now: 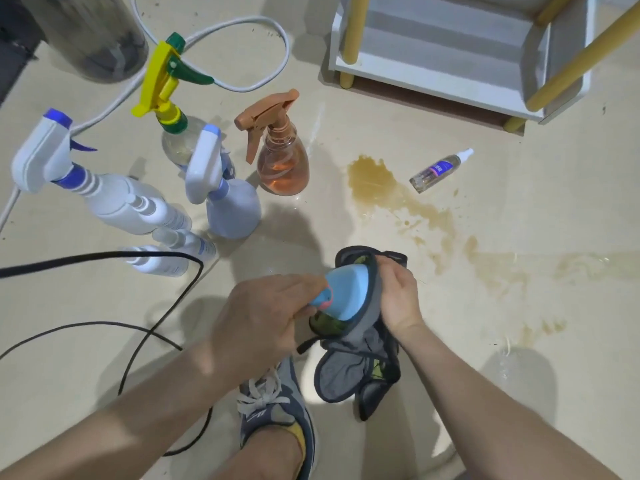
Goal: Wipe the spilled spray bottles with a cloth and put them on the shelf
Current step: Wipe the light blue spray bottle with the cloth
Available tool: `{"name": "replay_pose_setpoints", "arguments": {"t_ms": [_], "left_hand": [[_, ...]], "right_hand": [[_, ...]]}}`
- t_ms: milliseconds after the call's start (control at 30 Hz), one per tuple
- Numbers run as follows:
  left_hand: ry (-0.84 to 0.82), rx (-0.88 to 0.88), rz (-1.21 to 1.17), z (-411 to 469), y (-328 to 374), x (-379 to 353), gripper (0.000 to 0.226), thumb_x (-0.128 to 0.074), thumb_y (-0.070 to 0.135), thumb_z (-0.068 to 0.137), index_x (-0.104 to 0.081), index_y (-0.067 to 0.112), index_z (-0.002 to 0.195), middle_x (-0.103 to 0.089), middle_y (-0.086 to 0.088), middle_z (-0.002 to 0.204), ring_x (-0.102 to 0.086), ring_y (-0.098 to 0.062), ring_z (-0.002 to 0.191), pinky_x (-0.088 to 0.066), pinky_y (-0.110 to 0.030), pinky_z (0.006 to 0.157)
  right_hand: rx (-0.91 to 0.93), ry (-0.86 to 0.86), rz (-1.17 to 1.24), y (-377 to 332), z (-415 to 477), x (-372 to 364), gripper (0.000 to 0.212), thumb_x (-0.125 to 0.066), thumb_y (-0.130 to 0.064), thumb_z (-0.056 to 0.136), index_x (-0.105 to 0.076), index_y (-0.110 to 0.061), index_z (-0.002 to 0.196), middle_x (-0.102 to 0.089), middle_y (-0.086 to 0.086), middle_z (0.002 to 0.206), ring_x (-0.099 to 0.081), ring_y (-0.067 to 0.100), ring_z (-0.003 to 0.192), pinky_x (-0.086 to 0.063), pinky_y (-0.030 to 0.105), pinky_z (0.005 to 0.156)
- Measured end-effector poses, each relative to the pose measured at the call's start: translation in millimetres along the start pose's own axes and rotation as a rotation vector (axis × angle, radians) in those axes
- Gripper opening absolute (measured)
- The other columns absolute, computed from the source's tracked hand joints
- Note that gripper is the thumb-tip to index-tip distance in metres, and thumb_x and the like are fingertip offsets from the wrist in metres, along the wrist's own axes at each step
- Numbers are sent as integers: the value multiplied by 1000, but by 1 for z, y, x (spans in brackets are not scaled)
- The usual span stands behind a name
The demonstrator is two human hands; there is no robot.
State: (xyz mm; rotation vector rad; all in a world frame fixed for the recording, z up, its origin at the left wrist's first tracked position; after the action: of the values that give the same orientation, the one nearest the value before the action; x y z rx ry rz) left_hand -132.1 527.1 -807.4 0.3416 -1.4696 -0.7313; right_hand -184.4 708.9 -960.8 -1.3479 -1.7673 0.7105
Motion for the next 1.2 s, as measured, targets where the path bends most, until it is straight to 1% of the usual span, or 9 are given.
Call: {"name": "replay_pose_setpoints", "arguments": {"t_ms": [133, 267, 367, 467, 667, 900, 1033, 1133, 1200], "left_hand": [[-20, 200, 46, 17, -24, 8, 26, -52, 26, 86, -67, 18, 105, -67, 2, 79, -59, -17, 69, -39, -20, 63], [22, 674, -146, 26, -64, 5, 42, -65, 17, 88, -59, 36, 125, -67, 4, 108, -64, -20, 98, -50, -36, 89], [53, 776, -395, 21, -77, 1, 41, -64, 13, 89, -62, 45, 115, -70, 1, 107, -72, -14, 83, -57, -36, 83], [60, 739, -426, 13, -61, 1, 37, -60, 9, 93, -67, 46, 93, -74, 11, 87, -71, -1, 67, -57, -22, 74], [23, 568, -358, 9, -32, 2, 46, -62, 9, 92, -64, 55, 85, -71, 14, 86, -68, 2, 65, -49, -10, 63], [-613, 447, -424, -11, -43, -14, 75, -41, 11, 69, -48, 72, 113, -60, -3, 119, -60, -27, 104, -52, -37, 92], [-405, 99, 98, -3, -31, -9, 80, -69, 3, 70, -45, 46, 132, -53, 8, 106, -48, -7, 78, -39, -13, 59], [-188, -55, 362, 12, -16, 11, 46, -66, 36, 74, -61, 33, 120, -62, -11, 107, -50, -25, 90, -46, -31, 50], [-199, -48, 483, 15, -19, 11, 59, -83, 25, 59, -68, 27, 116, -62, -15, 117, -54, -34, 100, -53, -38, 58]], "right_hand": [[269, 138, -320, -47, -22, -13, 37, -30, -27, 100, -64, -14, 101, -64, 2, 108, -57, 24, 106, -43, 40, 97], [572, 111, -602, -70, -71, -59, 49, -33, -30, 97, -42, -15, 143, -42, 0, 146, -32, 21, 143, -17, 45, 119], [719, 51, -629, -79, -55, -59, 48, -37, -27, 97, -44, -18, 144, -44, -3, 148, -32, 17, 143, -17, 41, 117], [775, 65, -527, -86, -23, -38, 41, -37, -24, 95, -64, -10, 123, -65, 5, 123, -57, 25, 118, -39, 38, 102], [277, 87, -179, -42, 21, 4, 52, -31, -34, 87, -67, 5, 88, -68, 14, 90, -58, 25, 88, -45, 30, 81], [177, 187, -203, -37, 25, 11, 32, -42, -12, 96, -46, -4, 66, -49, 5, 65, -42, 19, 66, -39, 41, 66], [326, 264, -356, -52, 21, 16, 29, -44, -23, 101, -65, -14, 83, -62, 2, 94, -55, 19, 98, -39, 27, 82], [503, 91, -404, -66, -4, -6, 41, -36, -32, 103, -63, -12, 128, -57, 3, 135, -45, 13, 131, -29, 26, 112], [521, -31, -410, -62, -21, -23, 46, -31, -33, 104, -48, -15, 144, -43, 1, 151, -29, 13, 145, -19, 32, 120]]}}
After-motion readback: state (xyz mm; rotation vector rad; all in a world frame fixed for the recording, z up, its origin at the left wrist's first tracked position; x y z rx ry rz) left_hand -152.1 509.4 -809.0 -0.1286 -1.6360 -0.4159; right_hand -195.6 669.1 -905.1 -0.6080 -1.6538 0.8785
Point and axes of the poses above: each hand's wrist, its own z-axis towards the middle knuckle, its own x-axis out of the back of the hand, y = z × x, the point moved 9 cm from there along z, towards the middle knuckle
